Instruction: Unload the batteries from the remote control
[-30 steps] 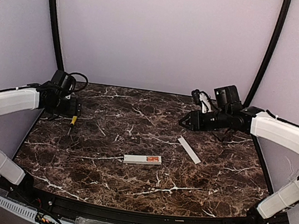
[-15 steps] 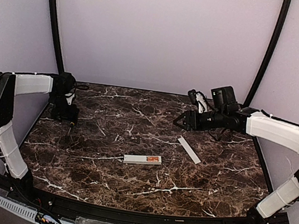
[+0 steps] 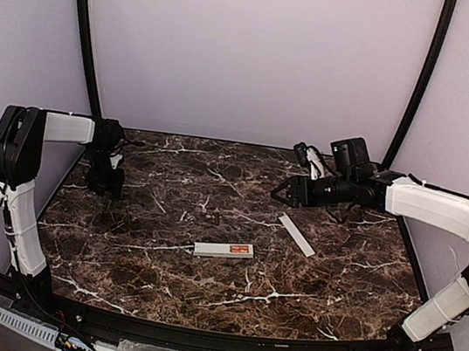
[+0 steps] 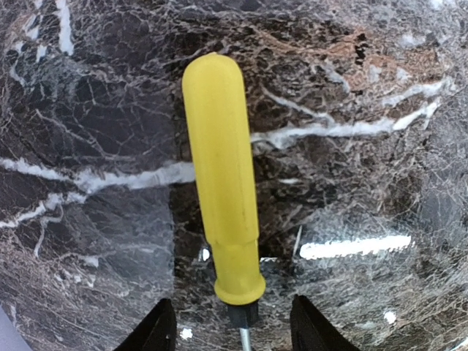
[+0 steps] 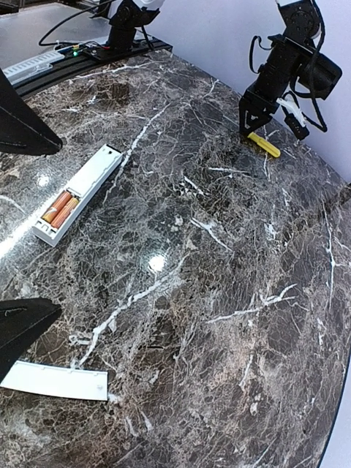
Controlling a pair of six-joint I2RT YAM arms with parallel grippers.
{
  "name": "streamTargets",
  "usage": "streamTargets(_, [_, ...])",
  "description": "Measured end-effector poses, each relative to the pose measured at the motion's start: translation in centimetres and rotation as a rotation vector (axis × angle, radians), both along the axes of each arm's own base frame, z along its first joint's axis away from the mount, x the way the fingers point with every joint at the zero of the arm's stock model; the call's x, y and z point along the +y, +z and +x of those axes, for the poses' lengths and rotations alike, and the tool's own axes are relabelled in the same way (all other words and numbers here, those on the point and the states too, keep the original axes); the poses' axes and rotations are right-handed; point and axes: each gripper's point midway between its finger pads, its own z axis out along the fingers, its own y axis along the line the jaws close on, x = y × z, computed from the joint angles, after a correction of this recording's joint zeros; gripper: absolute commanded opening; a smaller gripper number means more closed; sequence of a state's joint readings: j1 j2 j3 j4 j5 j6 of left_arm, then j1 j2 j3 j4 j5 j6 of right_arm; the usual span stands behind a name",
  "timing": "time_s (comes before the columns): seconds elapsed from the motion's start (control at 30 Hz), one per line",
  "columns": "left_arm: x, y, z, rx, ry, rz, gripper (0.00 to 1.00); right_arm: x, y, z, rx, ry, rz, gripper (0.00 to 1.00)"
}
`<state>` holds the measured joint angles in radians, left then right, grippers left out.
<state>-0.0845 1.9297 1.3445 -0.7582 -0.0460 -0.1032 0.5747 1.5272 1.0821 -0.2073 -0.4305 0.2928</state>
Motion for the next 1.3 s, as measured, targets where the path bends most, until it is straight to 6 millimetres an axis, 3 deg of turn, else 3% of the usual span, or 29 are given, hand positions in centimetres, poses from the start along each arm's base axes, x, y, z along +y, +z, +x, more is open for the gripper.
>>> streamTargets(0.27, [0.0, -1.1, 0.1, 0.032, -0.009, -0.014, 0.37, 0.3, -0.1, -0.1, -0.002, 0.019, 0.012, 0.66])
streamTargets(0.57, [-0.3, -1.2, 0.7, 0.032, -0.013, -0.031, 0.29, 0.5, -0.8, 0.1, -0.002, 0.028, 0.003, 0.66])
streamTargets(0.9, [-0.8, -1.2, 0.7, 0.034, -0.016, -0.056, 0.09, 0.6, -2.1, 0.1, 0.02, 0.036, -0.014, 0.66])
streamTargets(1.3, [-1.8, -0.9, 0.5, 0.029, -0.048, -0.082, 0.03, 0.5, -2.2, 0.1, 0.023, 0.036, -0.016, 0.69])
